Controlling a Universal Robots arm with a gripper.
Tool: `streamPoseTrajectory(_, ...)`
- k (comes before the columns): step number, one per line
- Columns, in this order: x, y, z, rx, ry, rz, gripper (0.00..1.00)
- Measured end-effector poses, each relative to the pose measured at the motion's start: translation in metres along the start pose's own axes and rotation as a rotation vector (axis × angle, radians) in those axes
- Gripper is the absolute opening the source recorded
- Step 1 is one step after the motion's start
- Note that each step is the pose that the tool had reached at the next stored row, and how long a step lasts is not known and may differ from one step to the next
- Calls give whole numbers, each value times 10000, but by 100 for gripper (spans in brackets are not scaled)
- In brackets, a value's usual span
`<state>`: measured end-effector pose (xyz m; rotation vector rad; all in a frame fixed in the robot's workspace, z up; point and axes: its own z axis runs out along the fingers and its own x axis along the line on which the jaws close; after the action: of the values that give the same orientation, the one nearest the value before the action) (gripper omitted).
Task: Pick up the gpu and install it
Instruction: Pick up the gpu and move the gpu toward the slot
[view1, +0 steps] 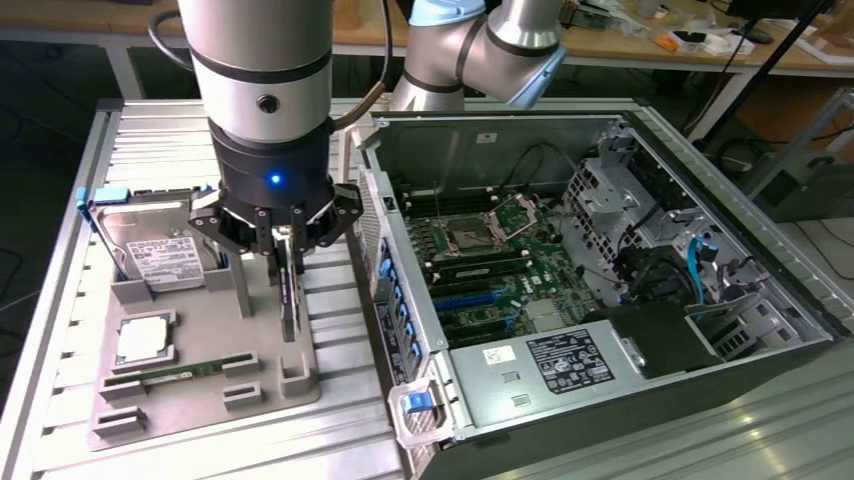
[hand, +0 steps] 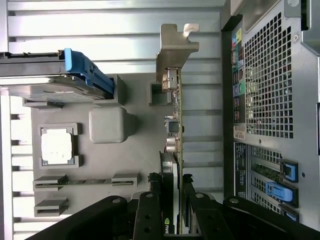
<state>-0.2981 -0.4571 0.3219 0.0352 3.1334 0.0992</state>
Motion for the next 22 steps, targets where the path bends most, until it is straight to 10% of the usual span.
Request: streamPoseTrajectory(22, -1, 7, -110, 0, 0, 0, 27)
